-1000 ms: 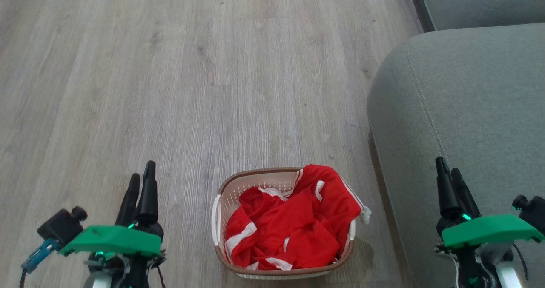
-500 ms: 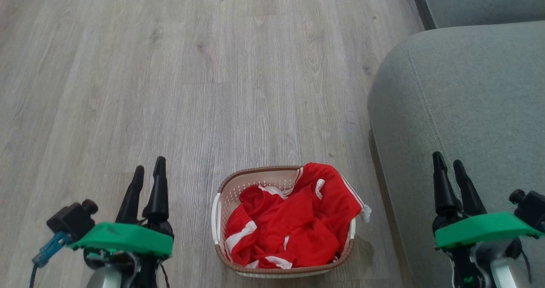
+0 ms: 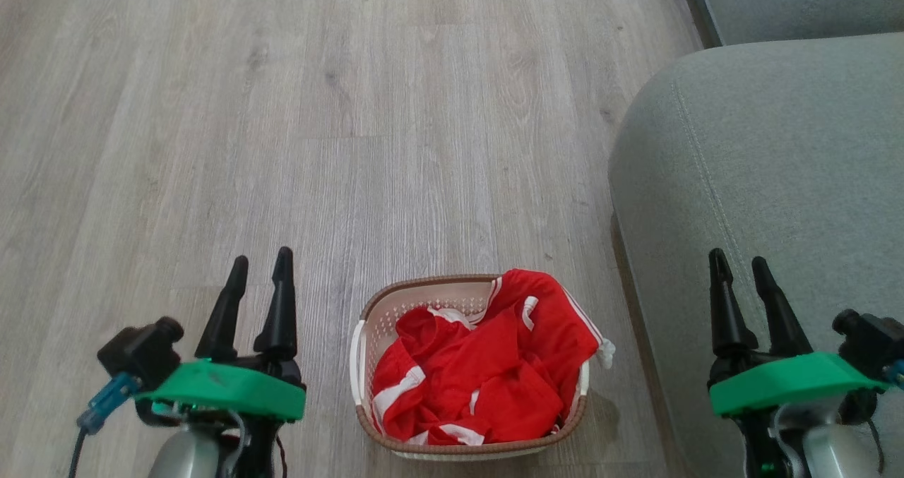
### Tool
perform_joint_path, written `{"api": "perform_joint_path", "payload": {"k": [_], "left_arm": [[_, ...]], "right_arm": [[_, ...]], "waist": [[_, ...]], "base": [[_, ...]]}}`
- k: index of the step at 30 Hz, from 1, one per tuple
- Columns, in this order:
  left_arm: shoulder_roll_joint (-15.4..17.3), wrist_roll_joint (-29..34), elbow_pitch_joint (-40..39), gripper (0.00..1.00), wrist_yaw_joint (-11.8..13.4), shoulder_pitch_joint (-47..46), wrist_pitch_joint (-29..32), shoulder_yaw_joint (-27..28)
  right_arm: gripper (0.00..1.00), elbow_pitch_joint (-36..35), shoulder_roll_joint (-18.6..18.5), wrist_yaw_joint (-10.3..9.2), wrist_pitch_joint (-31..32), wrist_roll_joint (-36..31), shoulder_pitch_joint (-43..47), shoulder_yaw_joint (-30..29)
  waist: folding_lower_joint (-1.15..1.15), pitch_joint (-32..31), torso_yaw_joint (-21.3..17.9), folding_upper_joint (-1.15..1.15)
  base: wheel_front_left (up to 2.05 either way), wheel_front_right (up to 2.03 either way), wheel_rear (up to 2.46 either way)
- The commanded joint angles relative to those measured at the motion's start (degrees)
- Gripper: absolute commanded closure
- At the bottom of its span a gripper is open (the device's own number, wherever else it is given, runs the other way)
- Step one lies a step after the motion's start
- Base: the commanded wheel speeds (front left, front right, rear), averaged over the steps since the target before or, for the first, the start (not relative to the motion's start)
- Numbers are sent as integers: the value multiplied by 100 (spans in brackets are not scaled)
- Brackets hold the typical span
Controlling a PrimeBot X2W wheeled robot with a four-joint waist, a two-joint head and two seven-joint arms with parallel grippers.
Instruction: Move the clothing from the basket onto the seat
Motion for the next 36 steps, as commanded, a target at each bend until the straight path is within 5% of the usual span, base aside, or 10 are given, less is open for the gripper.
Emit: {"api": "perform_joint_path", "payload": {"k": [1, 28, 36], "left_arm": [[80, 207, -226, 0, 33, -296, -78, 84], [91, 1785, -413, 0, 84, -364, -513, -193], [92, 1820, -353, 0, 112, -371, -526, -200]], "right_arm": [[0, -237, -115, -1, -127, -192, -131, 136], [0, -325, -136, -1, -566, -1827, -113, 311], [0, -322, -129, -1, -579, -1872, -115, 316]], "waist": [[0, -5, 2, 0], [0, -10, 20, 0], [0, -13, 16, 0]], "base": [[0, 0, 0], [0, 0, 0], [0, 0, 0]]}}
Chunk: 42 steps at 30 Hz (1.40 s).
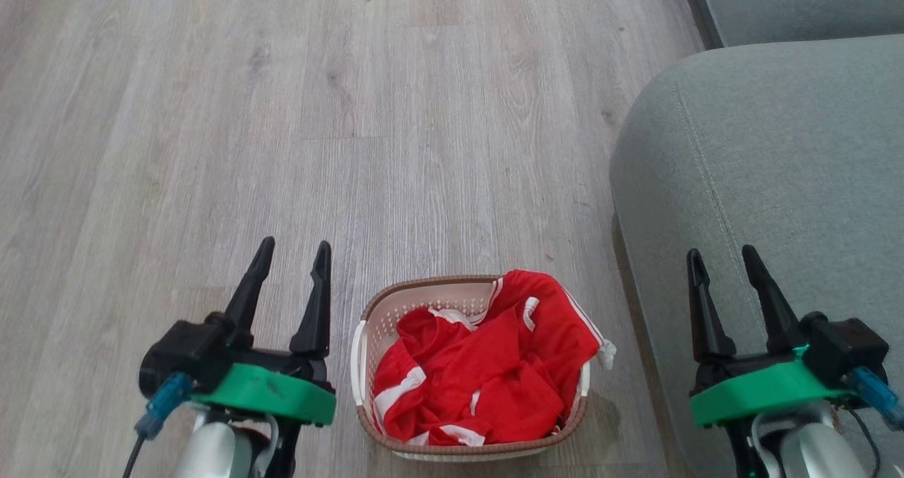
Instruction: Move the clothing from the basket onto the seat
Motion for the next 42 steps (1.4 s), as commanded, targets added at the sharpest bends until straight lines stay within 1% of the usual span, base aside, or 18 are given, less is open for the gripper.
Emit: {"api": "perform_joint_path", "payload": {"k": [1, 13, 22, 31, 42], "left_arm": [[73, 21, -168, 0, 20, -312, -70, 158], [73, 15, -137, 0, 41, -321, -70, 157], [73, 36, -98, 0, 61, -389, -70, 158], [73, 78, -44, 0, 61, -597, -70, 123], [75, 249, 262, 0, 56, -991, -70, 48]], "right_arm": [[0, -221, -114, -1, -53, -49, -142, 153], [0, -237, -119, -1, -53, -23, -163, 165], [0, -327, -150, -1, -54, 7, -262, 143], [0, -444, -213, -1, -54, -3, -505, 74], [0, -621, -209, -1, -54, 47, -895, 30]], "waist": [[0, -3, -1, 0], [0, 37, -37, 0], [0, 229, -198, 0], [0, 621, -377, 0], [0, 1237, -631, 0]], "base": [[0, 0, 0], [0, 0, 0], [0, 0, 0], [0, 0, 0], [0, 0, 0]]}}
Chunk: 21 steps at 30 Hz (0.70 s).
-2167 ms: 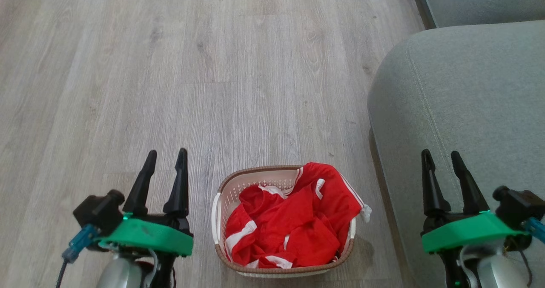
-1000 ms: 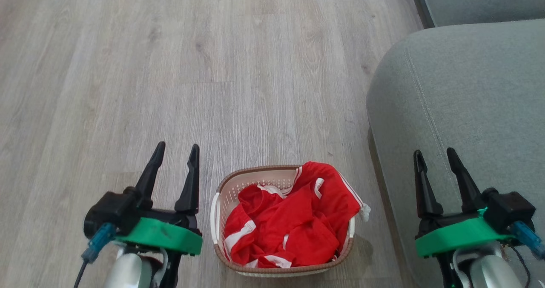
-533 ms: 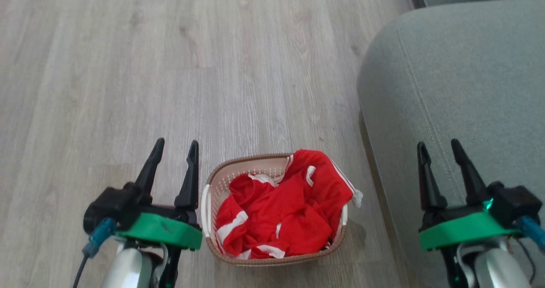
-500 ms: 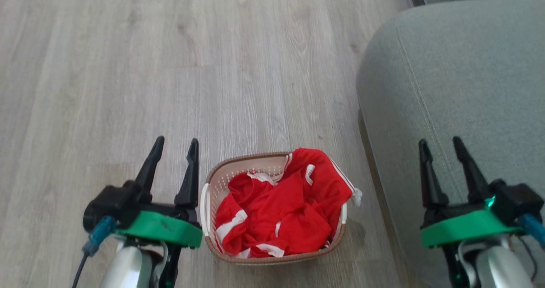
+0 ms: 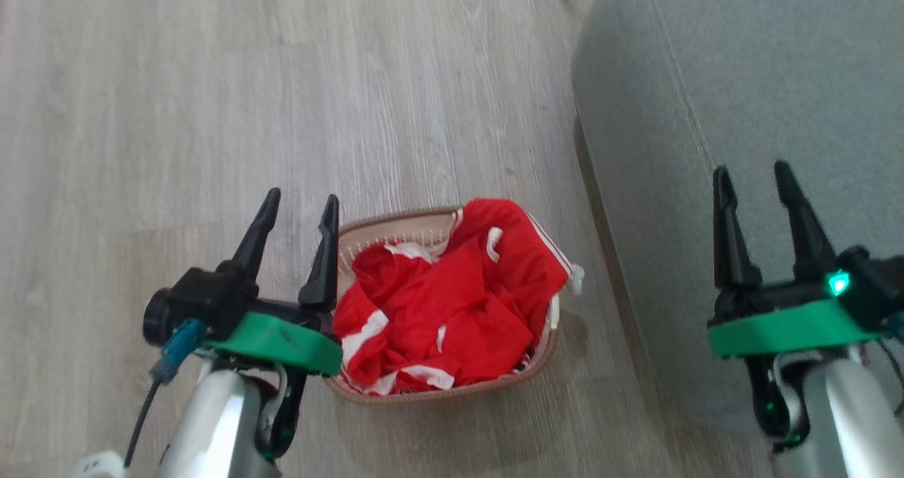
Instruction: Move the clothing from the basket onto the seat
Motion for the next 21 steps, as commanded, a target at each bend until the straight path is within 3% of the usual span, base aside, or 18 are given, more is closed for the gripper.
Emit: {"api": "perform_joint_path", "payload": {"k": [1, 21], "left_arm": [[74, 60, -113, 0, 6, -272, -61, 116], [161, 126, 2139, 0, -176, -1741, 292, -522]], "right_arm": [[0, -244, -53, -1, -54, 38, -250, 95], [0, -862, 63, -1, -54, 231, -1204, 20]], "waist": [[0, 180, -100, 0], [0, 1750, -581, 0]], "base": [[0, 0, 0], [0, 0, 0]]}}
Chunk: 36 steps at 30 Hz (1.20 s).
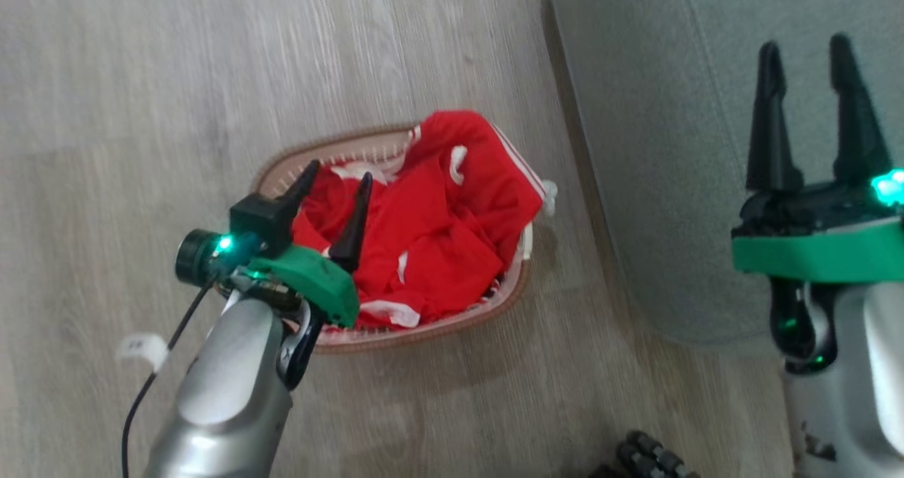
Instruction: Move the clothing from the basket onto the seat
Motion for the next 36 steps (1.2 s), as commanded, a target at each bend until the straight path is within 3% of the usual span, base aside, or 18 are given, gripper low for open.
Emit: {"api": "perform_joint_path", "payload": {"k": [1, 12, 20, 25, 36], "left_arm": [[83, -25, 45, 0, -26, -210, 16, 103], [75, 56, 1684, 0, -65, -1229, 264, -293], [125, 240, 2903, 0, -75, -1977, 794, -634], [200, 513, 3598, 0, 57, -2313, 1344, -922], [420, 860, 4032, 0, 167, -2676, 2544, -1382]], "right_arm": [[0, -263, 40, -1, -37, 39, -153, 77], [0, -664, 113, -1, -37, 43, -513, 62], [0, -890, 168, -1, -37, 98, -786, -17], [0, -956, 206, -1, -37, 133, -919, 44], [0, -1009, 235, -1, -37, 287, -1117, 118]], "waist": [[0, 275, -107, 0], [0, 1133, -326, 0], [0, 1729, -519, 0], [0, 1997, -674, 0], [0, 2509, -1012, 0]], "base": [[0, 0, 0], [0, 0, 0], [0, 0, 0], [0, 0, 0], [0, 0, 0]]}}
